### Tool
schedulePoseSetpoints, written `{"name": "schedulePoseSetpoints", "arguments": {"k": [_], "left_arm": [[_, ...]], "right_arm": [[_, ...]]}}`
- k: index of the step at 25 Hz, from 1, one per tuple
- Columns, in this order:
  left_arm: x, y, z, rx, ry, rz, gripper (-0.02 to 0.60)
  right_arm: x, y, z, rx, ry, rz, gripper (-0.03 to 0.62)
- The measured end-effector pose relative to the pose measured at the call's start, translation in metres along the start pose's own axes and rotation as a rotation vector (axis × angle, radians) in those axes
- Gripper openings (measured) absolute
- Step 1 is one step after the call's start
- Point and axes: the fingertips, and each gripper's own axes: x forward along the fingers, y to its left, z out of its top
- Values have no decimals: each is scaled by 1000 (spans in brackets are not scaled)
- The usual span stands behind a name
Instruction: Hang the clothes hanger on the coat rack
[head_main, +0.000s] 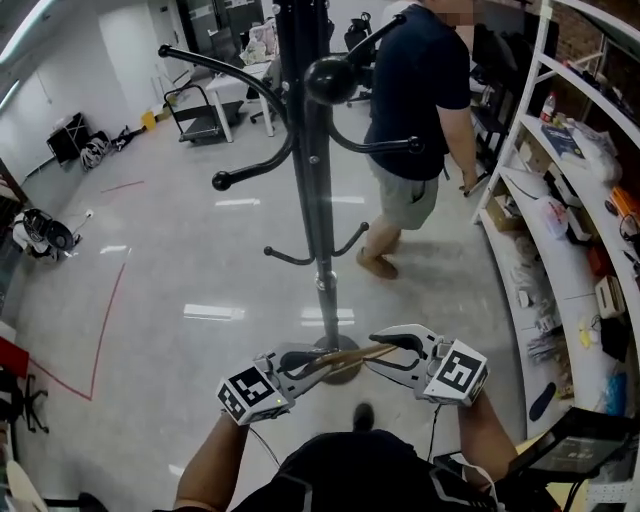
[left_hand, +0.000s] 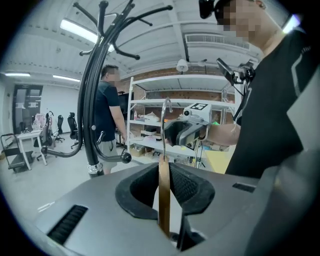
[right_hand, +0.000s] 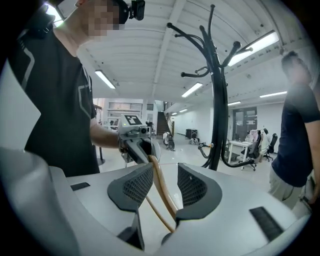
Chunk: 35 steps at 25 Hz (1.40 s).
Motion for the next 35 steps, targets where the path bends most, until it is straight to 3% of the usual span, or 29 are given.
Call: {"name": "schedulePoseSetpoints", "arguments": {"k": [4,9,18,22,29,35], "left_arm": [[10,24,-16,-22,39,13,51],[21,41,-21,-37,60,-23,51],[32,69,-47,2,123,-131,51],[45,82,-56,-16,129,-179,51],[67,102,-62,-27,135,-229,51],[74,115,-77,-12,185,-212,51]], "right_arm": [[2,-18,-11,24,2,32,134],[2,-42,-15,67,1,11,133],[0,-69,-2,145,-20,-117,133],[-3,-76,-13,163,40,-175,133],[-7,-93,-8,180,15,-284,133],[-8,-90,-24,186,30,-273,133]]}}
